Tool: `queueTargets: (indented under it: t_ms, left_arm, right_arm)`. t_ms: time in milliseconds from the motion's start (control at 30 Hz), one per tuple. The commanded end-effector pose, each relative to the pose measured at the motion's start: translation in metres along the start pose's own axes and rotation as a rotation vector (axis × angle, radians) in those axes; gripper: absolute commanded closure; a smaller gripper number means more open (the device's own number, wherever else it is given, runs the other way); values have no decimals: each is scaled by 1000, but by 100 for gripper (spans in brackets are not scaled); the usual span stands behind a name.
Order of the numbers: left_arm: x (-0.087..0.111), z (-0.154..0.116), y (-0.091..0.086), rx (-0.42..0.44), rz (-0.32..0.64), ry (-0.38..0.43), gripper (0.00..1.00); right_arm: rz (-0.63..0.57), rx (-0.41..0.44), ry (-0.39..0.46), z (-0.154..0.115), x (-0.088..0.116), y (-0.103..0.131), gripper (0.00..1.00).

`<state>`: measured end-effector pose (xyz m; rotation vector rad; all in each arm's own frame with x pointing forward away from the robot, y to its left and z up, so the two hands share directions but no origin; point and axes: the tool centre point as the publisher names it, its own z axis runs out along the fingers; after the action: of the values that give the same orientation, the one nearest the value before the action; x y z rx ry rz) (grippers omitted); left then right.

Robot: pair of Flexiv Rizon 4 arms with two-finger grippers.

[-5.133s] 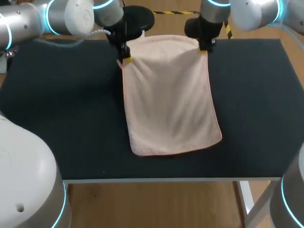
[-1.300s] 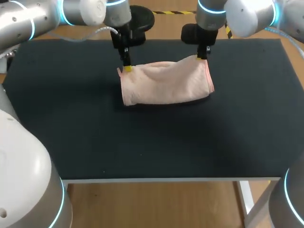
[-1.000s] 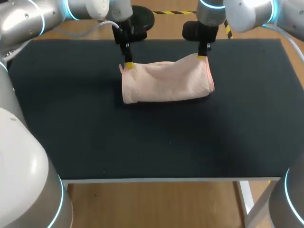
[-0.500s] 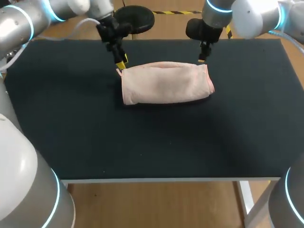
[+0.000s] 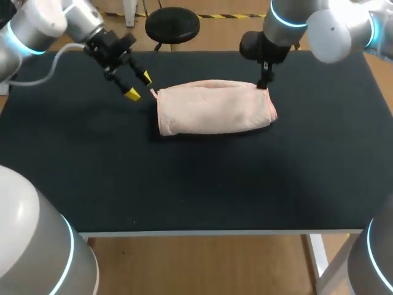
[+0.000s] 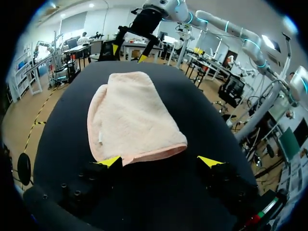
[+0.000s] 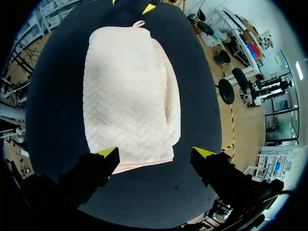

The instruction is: Fold the towel

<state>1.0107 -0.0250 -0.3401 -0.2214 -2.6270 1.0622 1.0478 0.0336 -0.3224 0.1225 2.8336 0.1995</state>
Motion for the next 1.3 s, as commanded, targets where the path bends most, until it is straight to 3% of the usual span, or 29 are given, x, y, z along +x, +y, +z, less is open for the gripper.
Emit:
queueTargets:
  t_ms: [33, 167, 900, 1000, 1100, 1167, 1300]
  left_arm:
    - [36, 4, 5, 86, 13, -361, 0]
    - [36, 4, 8, 104, 14, -391, 0]
    - [36, 3, 9, 93, 9, -384, 0]
    - [36, 3, 9, 93, 9, -384, 0]
    - [36, 3, 9, 93, 9, -384, 0]
    - [36, 3, 9, 93, 9, -384, 0]
    - [36, 3, 9, 93, 9, -384, 0]
  right_arm:
    - [0, -34, -3, -2, 5, -3, 0]
    - [-6, -39, 12, -2, 9, -2, 0]
    - [-28, -30, 30, -1, 10, -2, 0]
    - [190, -218, 58, 4, -6, -30, 0]
    - [411, -389, 82, 8, -15, -43, 0]
    - [557, -437, 78, 13, -20, -47, 0]
    - [697, -518, 105, 14, -26, -51, 0]
